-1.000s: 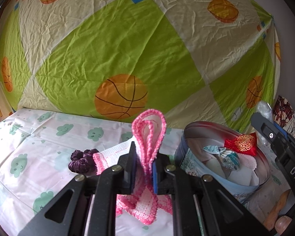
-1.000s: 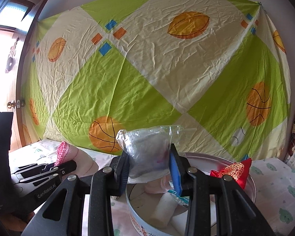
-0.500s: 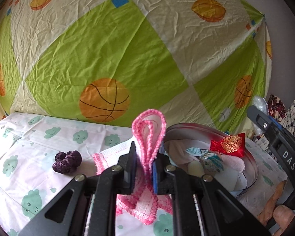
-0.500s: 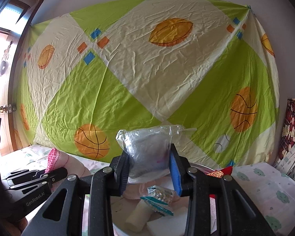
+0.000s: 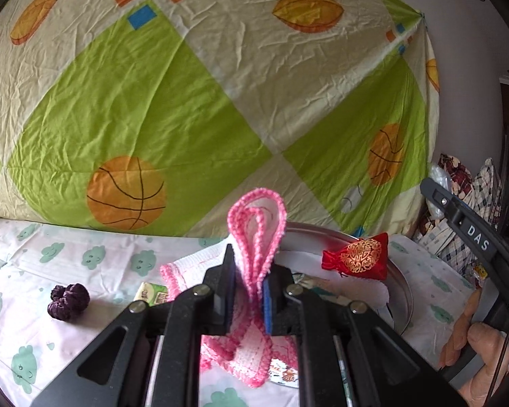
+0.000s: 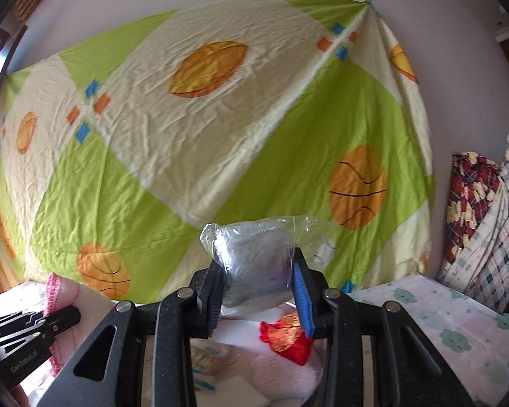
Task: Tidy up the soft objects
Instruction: 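Carry the plastic bag and washcloth up over the cookie tin with both tools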
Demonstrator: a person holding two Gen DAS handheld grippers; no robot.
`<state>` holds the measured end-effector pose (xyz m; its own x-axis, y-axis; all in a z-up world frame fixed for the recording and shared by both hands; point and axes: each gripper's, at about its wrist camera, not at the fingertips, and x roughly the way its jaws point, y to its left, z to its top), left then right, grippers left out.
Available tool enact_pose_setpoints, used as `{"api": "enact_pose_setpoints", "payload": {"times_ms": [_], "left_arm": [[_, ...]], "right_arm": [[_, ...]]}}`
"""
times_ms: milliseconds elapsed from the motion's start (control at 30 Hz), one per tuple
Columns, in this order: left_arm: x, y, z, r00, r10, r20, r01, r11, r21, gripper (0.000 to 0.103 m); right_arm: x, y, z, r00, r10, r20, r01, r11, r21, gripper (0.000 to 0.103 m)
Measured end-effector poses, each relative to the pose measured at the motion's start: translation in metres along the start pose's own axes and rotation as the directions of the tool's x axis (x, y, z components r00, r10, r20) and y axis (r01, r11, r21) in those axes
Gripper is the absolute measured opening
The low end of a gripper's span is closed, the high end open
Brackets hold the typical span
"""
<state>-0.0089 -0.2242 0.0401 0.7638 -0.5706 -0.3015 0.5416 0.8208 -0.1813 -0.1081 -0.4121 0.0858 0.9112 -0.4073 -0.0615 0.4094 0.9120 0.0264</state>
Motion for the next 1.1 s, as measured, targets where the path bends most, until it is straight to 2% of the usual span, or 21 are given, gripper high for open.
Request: {"api": "enact_pose_setpoints", "payload": {"times_ms": [267,533,833,1100], "left_arm": [[0.021,-0.028,0.007,0.999,-0.049,-0.012,0.049,0.998,0.025,0.01],[0.044,-0.053,0.009,0.996,-0.076,-0.04,0.078,0.996,0.035,0.01],[0.065,-0.066,0.006,0.995,-0.061,-0.084,0.065,0.997,0.043,0.01],[0.081,-0.065,0.005,0.989,-0.003,-0.149,0.011,0.998,0.057,0.01]], "right_arm": [[0.014,-0.036,0.001,0.996,-0.092,-0.015,0.092,0.995,0.036,0.039],[0.034,-0.043,-0.007,0.989,-0.141,-0.048,0.14,0.99,-0.018,0.039],[0.059,-0.043,-0.024,0.982,-0.153,-0.115,0.146,0.987,-0.067,0.039],[0.071,-0.042,-0.031,0.977,-0.106,-0.183,0.1,0.994,-0.042,0.039]]}}
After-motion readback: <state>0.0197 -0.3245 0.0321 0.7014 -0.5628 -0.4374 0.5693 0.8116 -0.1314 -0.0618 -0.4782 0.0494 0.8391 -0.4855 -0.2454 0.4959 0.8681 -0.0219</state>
